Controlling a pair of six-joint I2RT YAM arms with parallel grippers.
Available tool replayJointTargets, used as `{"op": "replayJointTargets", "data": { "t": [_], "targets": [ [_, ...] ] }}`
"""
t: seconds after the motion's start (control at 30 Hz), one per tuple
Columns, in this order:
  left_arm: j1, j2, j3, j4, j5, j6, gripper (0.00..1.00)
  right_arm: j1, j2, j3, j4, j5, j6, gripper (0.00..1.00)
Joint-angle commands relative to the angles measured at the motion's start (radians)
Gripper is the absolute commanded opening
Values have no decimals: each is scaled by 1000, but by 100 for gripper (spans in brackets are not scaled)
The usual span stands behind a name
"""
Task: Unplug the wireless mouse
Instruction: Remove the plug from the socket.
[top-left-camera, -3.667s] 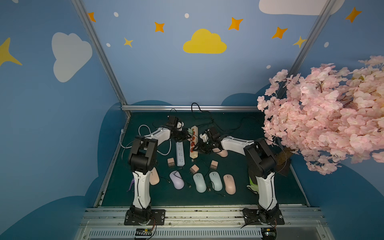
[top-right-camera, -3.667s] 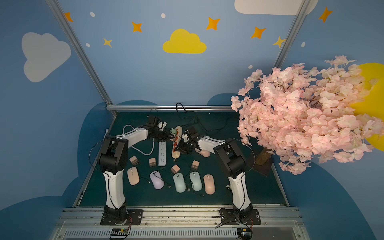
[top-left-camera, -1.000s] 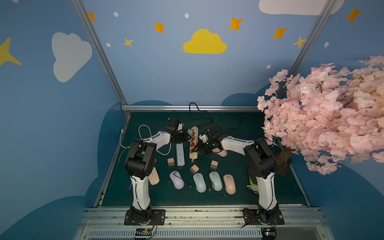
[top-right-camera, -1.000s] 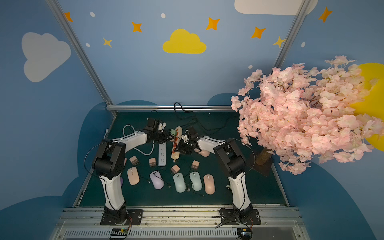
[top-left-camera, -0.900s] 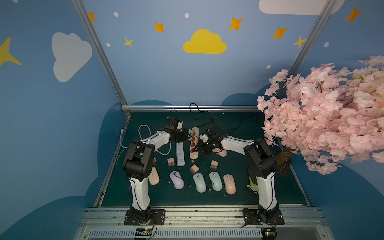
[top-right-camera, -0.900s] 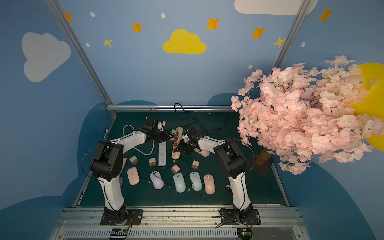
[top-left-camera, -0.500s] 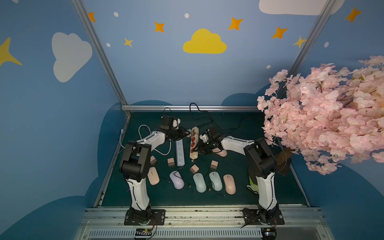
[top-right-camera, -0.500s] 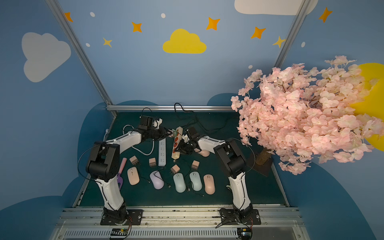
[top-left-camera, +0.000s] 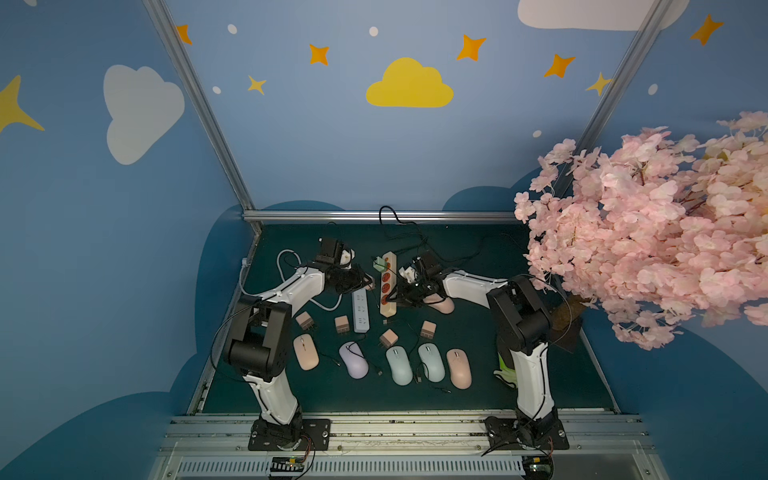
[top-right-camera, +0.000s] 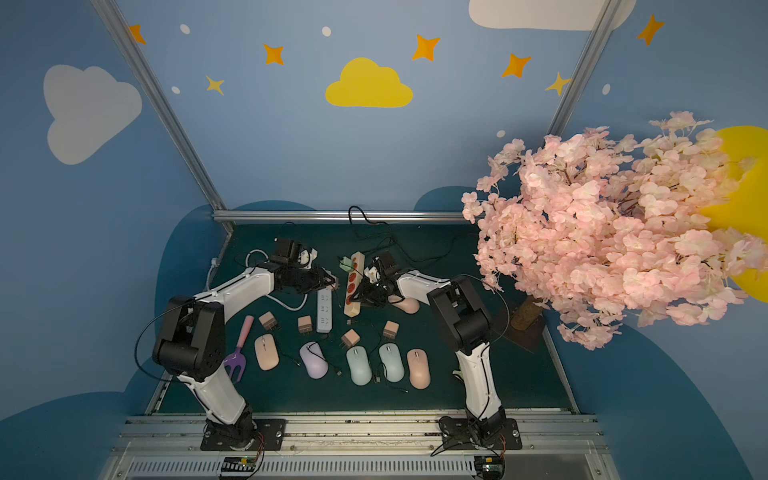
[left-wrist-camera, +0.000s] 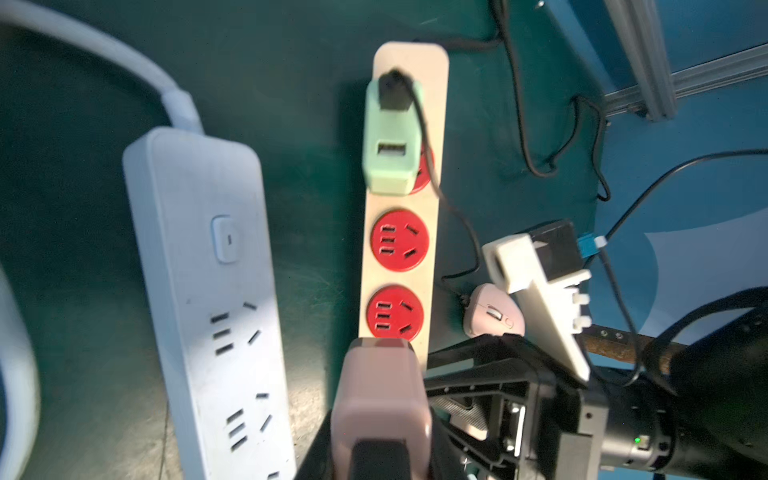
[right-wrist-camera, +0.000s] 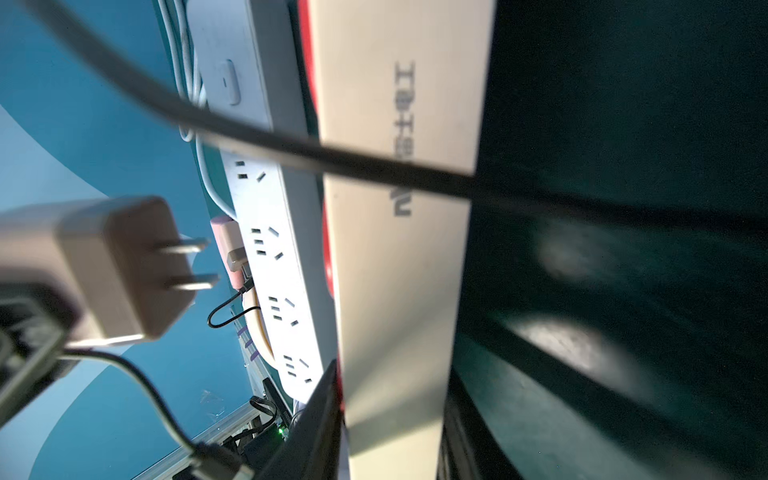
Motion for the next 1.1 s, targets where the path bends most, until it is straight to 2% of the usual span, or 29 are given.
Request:
{"op": "replayJointTargets", "data": {
  "t": [0.0,0.13,0.2,0.37,0.47,0.73,1.07],
  "targets": [
    [14,-85,-33,-24,-27,19,4,4,52,63,26,-55,-47,4],
    [45,-161,-65,-11,-41,11,4,26,77,120,31,-109,-68,7],
    [54,-183,-66,-19,-45,19,4,31,82,139,8,-98,-77,13],
    [58,-204,-58,-32,-16,24,4,20,50,123,-34,-25,-88,51],
    [58,-215,-63,-27,-3,20,4,7,22,93,-25,-12,-87,60],
    [42,-237,-54,-10,63,41,4,-5,-88,44,-87,48,-130,61],
    [-75,-248,24,-7,204,181,4,5,-462,-118,-169,282,-385,62]
  ]
}}
